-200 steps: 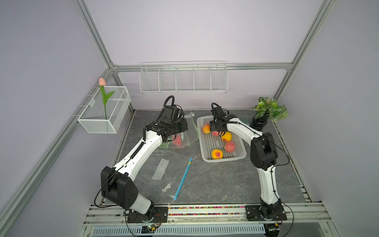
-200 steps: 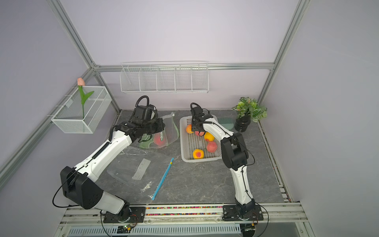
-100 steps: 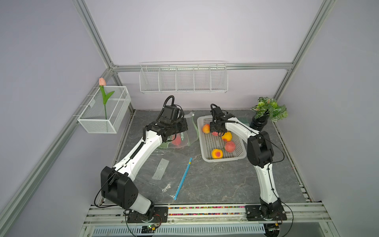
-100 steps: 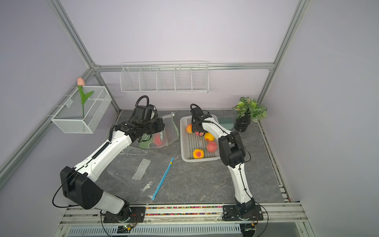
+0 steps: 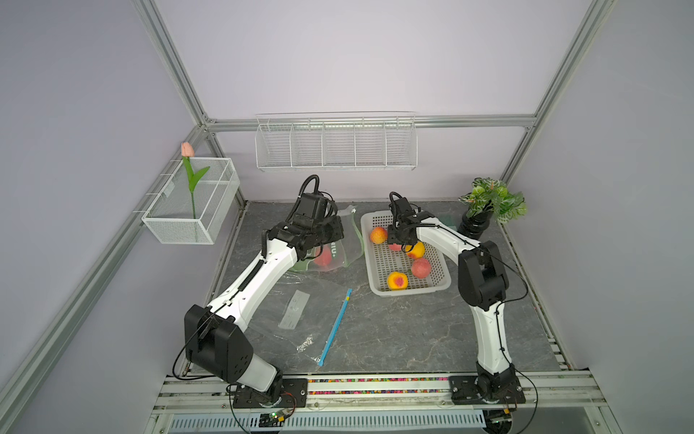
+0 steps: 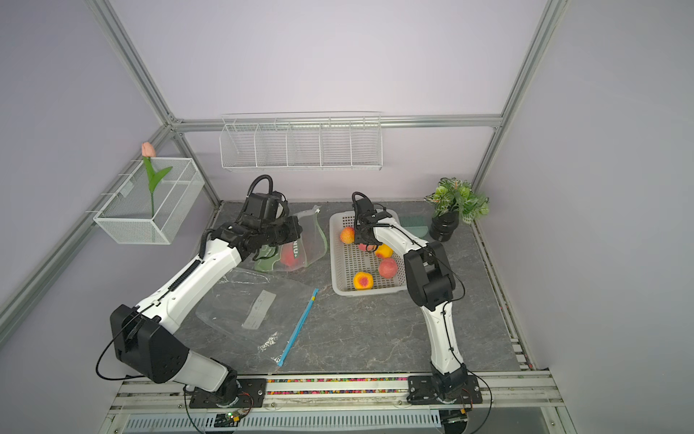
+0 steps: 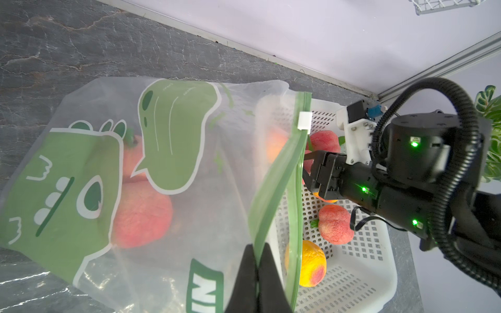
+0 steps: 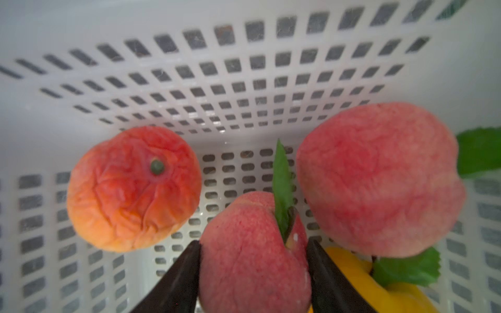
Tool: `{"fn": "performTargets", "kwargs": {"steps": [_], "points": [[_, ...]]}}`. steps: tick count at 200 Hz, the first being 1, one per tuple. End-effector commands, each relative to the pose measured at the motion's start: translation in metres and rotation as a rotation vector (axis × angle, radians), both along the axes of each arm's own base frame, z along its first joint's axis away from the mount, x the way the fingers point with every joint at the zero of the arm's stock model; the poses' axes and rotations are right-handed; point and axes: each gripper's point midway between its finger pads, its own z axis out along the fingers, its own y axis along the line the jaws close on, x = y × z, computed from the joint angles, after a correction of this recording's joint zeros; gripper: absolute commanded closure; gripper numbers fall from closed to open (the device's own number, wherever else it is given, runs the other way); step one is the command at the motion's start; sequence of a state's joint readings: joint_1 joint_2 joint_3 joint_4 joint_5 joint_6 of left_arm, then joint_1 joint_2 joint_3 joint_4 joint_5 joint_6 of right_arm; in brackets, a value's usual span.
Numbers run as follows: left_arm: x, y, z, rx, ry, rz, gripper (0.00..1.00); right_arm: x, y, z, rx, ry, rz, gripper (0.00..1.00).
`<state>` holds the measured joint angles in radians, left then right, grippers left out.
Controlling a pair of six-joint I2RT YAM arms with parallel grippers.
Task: Place the peach in a zip-top bag and seal the zipper
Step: Pick up the peach from the basket, then place the peach in the zipper food storage bag.
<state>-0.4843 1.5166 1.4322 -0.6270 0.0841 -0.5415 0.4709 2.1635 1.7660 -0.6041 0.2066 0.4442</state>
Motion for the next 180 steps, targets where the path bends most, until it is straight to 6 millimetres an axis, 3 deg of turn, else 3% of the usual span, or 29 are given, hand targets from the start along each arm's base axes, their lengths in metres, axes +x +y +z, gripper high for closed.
{"fn": "performTargets", "kwargs": {"steps": [1,63,112,146,180], "points": [[-0.002,0.003,0.006,-0.007,-0.012,0.001,1.00,0.000,0.003,0.048,0.098,-0.103,-0.014,0.40],[-0.002,0.003,0.005,-0.009,-0.007,0.005,1.00,-0.024,0.027,0.126,0.337,-0.284,0.114,0.37],[-0.002,0.003,0.003,-0.014,0.002,0.008,1.00,-0.056,0.073,0.188,0.523,-0.415,0.337,0.36],[-0.001,0.003,0.001,-0.013,0.003,0.012,1.00,-0.080,0.108,0.211,0.599,-0.451,0.480,0.35],[-0.001,0.002,0.001,-0.016,0.006,0.010,1.00,-0.096,0.141,0.211,0.633,-0.437,0.589,0.35]]}}
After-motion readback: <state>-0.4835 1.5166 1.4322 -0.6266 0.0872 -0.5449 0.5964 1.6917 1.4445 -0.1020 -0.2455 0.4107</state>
